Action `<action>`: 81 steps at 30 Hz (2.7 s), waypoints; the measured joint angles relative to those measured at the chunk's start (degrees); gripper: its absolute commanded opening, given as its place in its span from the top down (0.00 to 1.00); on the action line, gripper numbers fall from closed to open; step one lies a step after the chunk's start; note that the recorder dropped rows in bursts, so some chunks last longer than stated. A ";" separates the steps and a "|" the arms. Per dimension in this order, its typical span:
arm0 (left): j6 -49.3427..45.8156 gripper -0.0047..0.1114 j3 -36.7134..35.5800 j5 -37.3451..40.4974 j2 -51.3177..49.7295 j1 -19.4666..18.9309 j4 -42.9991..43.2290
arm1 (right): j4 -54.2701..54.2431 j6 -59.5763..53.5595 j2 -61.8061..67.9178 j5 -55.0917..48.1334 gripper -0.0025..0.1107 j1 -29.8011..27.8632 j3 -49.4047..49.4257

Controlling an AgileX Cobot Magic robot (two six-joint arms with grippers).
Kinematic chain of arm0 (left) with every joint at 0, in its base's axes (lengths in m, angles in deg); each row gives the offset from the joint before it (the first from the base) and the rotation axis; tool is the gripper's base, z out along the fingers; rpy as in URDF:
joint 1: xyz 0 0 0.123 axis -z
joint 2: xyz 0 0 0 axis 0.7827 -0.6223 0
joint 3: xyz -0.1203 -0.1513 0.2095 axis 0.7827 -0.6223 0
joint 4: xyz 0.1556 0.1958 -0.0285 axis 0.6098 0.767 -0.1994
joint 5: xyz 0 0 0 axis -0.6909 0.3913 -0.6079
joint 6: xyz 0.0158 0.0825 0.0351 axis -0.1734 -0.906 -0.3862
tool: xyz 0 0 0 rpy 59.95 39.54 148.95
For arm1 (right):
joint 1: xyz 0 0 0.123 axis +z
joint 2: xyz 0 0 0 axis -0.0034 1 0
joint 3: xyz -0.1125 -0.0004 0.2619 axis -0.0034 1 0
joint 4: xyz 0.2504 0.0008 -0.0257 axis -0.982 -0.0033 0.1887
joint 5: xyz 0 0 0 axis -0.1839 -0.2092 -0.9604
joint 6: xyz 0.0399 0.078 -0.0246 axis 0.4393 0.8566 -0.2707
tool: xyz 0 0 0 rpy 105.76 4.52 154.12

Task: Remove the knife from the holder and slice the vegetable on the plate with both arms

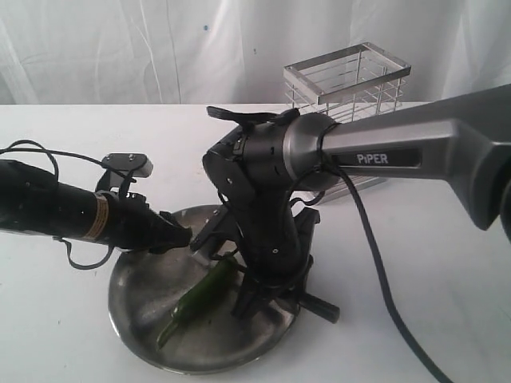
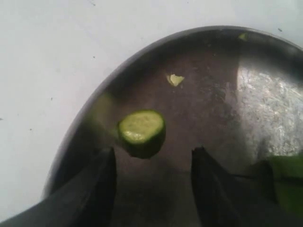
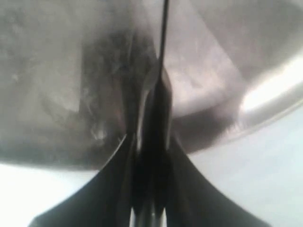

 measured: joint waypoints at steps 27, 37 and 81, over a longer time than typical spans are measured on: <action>7.43 0.50 -5.63 -7.06 12.22 0.11 12.56 | 2.71 0.71 -1.93 -0.99 0.98 0.00 5.04; 3.18 0.46 -13.42 -11.04 15.23 0.11 13.06 | 2.88 0.80 -1.93 -1.21 0.98 0.00 5.04; -0.82 0.62 -10.32 11.42 9.70 20.89 5.78 | 3.10 0.80 -1.96 -1.40 0.98 0.00 5.13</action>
